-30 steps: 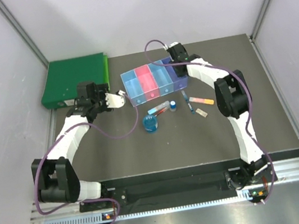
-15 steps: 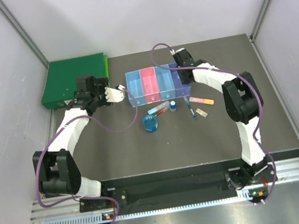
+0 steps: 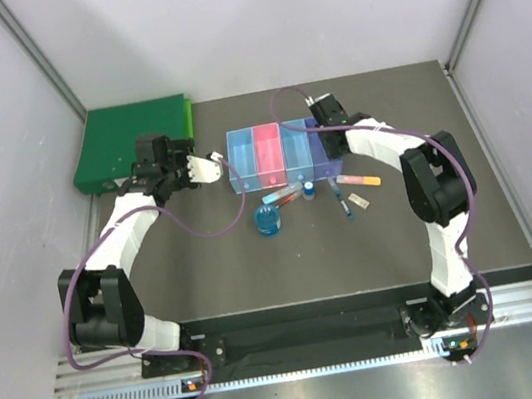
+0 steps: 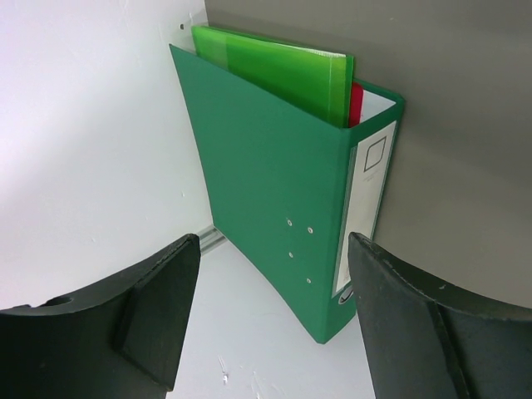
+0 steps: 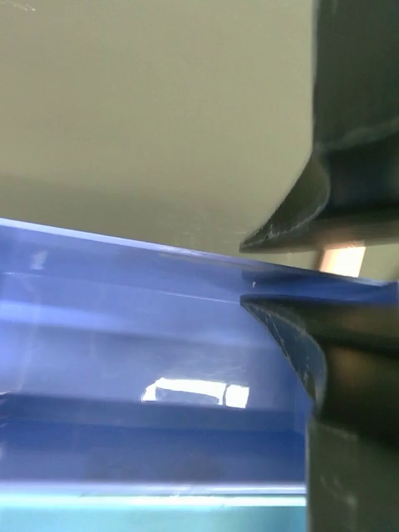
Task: Sort the stationery into containers
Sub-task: Move the storage box to the center of the board, then pick up the stationery from the center of the board.
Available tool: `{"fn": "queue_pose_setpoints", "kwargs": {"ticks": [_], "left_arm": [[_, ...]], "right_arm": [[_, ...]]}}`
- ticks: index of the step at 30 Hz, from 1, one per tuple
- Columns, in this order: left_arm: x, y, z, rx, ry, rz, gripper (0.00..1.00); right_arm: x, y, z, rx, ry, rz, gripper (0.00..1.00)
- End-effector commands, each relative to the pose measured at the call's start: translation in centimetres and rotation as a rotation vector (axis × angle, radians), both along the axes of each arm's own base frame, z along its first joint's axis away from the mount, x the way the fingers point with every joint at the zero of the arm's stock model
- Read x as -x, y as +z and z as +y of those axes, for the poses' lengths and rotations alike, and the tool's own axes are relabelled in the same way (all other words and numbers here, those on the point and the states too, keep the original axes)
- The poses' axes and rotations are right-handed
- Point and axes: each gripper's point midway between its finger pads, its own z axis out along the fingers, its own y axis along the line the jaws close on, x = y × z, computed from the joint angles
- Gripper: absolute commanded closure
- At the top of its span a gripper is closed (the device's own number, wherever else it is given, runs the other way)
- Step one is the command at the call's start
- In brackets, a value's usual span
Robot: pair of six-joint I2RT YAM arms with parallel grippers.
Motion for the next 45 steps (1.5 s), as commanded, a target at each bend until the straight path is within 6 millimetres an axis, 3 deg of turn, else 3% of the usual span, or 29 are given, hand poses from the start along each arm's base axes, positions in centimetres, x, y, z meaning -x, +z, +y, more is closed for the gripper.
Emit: {"fn": "queue_pose_setpoints", "kwargs": {"ticks": [1,3,9,13,15,17,23,29,32,39,45], "left_arm": [[0.2,1.8,-0.6,0.028,-0.038,-0.053,0.23],[0.1,1.9,-0.7,0.031,-0.044,-0.062,0.23],[0.1,1.3,-2.3,0.116,-0.09,-0.054,0.23],[0.6,1.0,-4.3,0.261,-0.111,-0.016,0.22],[1.5,0.9,-5.8,0.303,-0.164,0.009,0.22],[2.6,0.6,-6.4,0.325,-0.192,0.02,0.19],[5.3,-0.8,-7.6,0.353,-0.258,0.08,0.02],[6.2,-0.4,-7.5,0.374,-0.241,0.088,0.01],[6.3,0.1,-7.1,0.368,-0.223,0.063,0.01],[6.5,1.3,-6.3,0.352,-0.192,0.015,0.01],[6.7,1.4,-5.9,0.331,-0.181,0.007,0.01]], "right_arm": [[-0.3,1.6,0.5,0.036,0.039,-0.002,0.56],[-1.2,2.6,0.7,0.037,0.05,-0.035,0.42],[-2.9,7.1,0.9,0.052,0.08,-0.137,0.27],[-3.3,11.1,1.8,0.01,0.133,-0.214,0.26],[-2.6,12.9,2.2,-0.015,0.178,-0.227,0.28],[-1.1,13.8,4.0,-0.083,0.292,-0.205,0.32],[3.9,12.3,7.5,-0.205,0.517,-0.079,0.38],[7.3,10.4,9.3,-0.188,0.672,0.009,0.28],[8.2,9.2,9.6,-0.176,0.694,0.053,0.27],[8.8,6.9,10.1,-0.168,0.708,0.119,0.41],[10.6,5.2,11.0,-0.18,0.748,0.191,0.41]]}}
